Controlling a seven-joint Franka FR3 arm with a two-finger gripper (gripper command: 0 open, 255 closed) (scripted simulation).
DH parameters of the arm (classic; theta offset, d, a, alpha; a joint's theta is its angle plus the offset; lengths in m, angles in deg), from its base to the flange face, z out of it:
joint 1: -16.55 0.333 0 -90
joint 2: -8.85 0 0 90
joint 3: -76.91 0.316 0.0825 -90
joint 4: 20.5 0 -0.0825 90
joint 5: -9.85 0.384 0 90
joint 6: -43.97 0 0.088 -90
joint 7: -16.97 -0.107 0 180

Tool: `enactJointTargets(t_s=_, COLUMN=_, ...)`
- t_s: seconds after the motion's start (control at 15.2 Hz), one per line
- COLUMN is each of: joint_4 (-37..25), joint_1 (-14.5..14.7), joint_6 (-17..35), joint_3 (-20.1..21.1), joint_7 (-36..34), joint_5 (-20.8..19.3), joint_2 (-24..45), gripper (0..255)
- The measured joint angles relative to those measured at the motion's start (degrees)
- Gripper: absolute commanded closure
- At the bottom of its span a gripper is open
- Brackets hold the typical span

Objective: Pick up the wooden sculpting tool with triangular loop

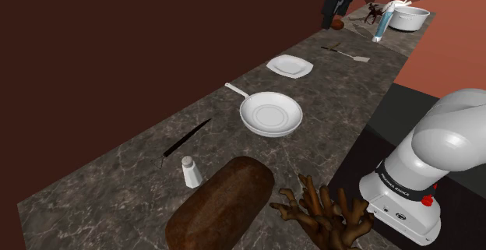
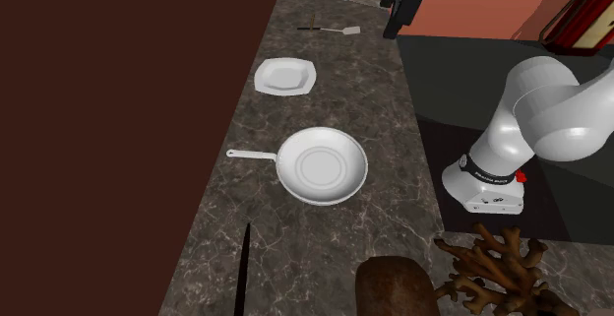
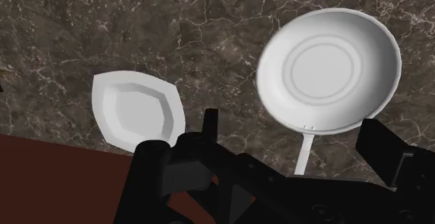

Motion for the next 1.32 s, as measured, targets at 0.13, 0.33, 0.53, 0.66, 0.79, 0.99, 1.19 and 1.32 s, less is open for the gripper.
enactJointTargets(t_s=0.13, joint_4=0.4, joint_1=0.0, joint_6=0.1, joint_3=0.7, joint_7=-1.2, joint_5=0.4, joint_2=-0.1, gripper=0)
enactJointTargets(t_s=0.33, joint_4=2.6, joint_1=-0.3, joint_6=0.7, joint_3=4.5, joint_7=-8.3, joint_5=2.5, joint_2=-0.3, gripper=0)
enactJointTargets(t_s=0.53, joint_4=4.5, joint_1=-0.6, joint_6=1.4, joint_3=8.9, joint_7=-16.5, joint_5=5.1, joint_2=0.0, gripper=0)
enactJointTargets(t_s=0.66, joint_4=5.4, joint_1=-0.8, joint_6=2.5, joint_3=11.8, joint_7=-22.1, joint_5=6.9, joint_2=1.2, gripper=0)
enactJointTargets(t_s=0.79, joint_4=5.5, joint_1=-1.1, joint_6=3.2, joint_3=14.8, joint_7=-27.6, joint_5=8.6, joint_2=2.6, gripper=0)
enactJointTargets(t_s=0.99, joint_4=4.6, joint_1=-1.8, joint_6=4.7, joint_3=19.7, joint_7=-36.2, joint_5=11.0, joint_2=6.1, gripper=0)
enactJointTargets(t_s=1.19, joint_4=3.9, joint_1=-2.9, joint_6=6.9, joint_3=24.2, joint_7=-44.6, joint_5=12.9, joint_2=10.1, gripper=0)
enactJointTargets(t_s=1.32, joint_4=2.6, joint_1=-3.7, joint_6=7.9, joint_3=27.4, joint_7=-50.4, joint_5=13.7, joint_2=13.1, gripper=0)
